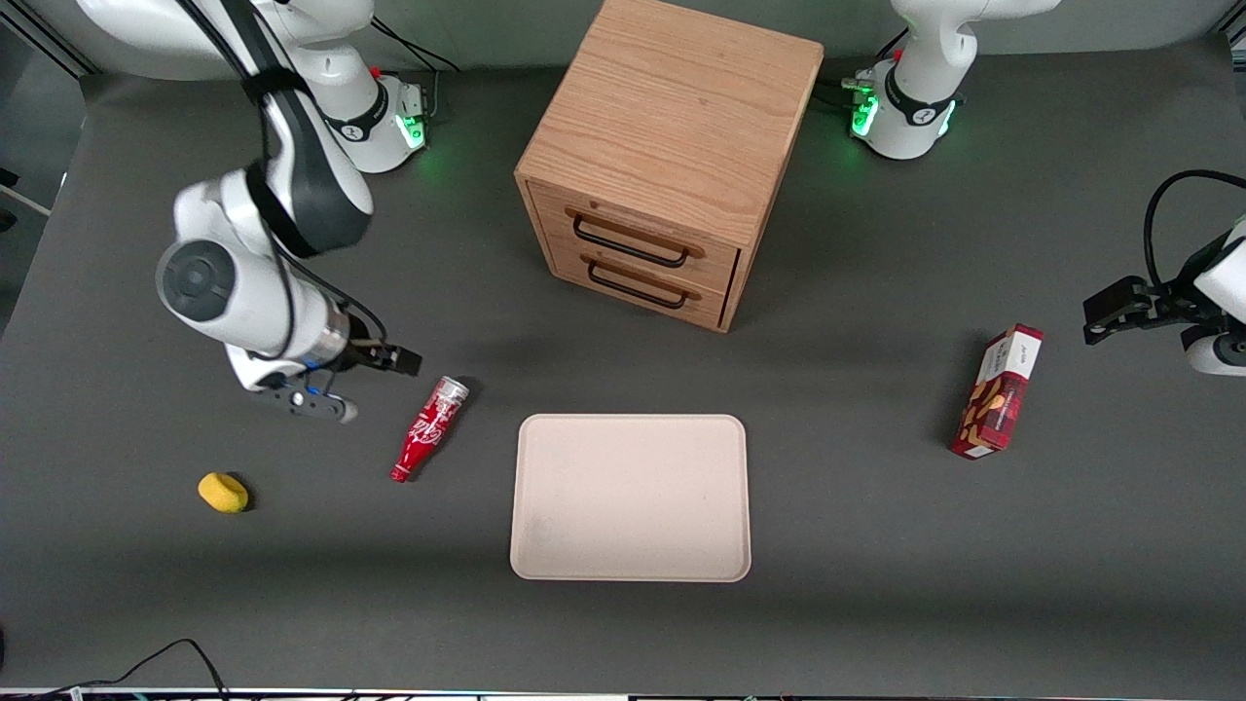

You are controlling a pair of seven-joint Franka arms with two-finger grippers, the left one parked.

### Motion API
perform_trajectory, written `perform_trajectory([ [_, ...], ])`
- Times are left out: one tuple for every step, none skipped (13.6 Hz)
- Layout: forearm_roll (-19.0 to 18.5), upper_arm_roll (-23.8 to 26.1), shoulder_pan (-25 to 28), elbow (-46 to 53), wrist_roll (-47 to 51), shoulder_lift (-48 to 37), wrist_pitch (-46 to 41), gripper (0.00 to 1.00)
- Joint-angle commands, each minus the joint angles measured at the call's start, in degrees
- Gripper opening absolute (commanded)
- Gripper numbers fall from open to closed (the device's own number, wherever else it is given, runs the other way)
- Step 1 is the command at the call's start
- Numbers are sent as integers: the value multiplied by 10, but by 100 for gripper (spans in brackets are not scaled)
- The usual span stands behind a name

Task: Place coke bottle on tray
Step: 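Move the right gripper down over the red Coca-Cola bottle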

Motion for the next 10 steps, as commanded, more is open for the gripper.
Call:
perform_trajectory([
  [-23, 3, -1, -13, 54, 32, 71, 100],
  [-42, 3, 1, -19, 73, 47, 99, 100],
  [-64, 3, 7, -21, 103, 66, 123, 100],
  [-83, 3, 11, -21, 133, 85, 150, 100],
  [-95, 3, 11, -21, 160, 104, 176, 100],
  [-105, 3, 11, -21, 175, 115, 188, 100],
  [-114, 3, 11, -23, 183, 126, 198, 100],
  [-121, 3, 11, -23, 192, 136, 208, 100],
  [-132, 3, 11, -22, 200, 148, 219, 100],
  [-145, 3, 10, -23, 211, 157, 229, 100],
])
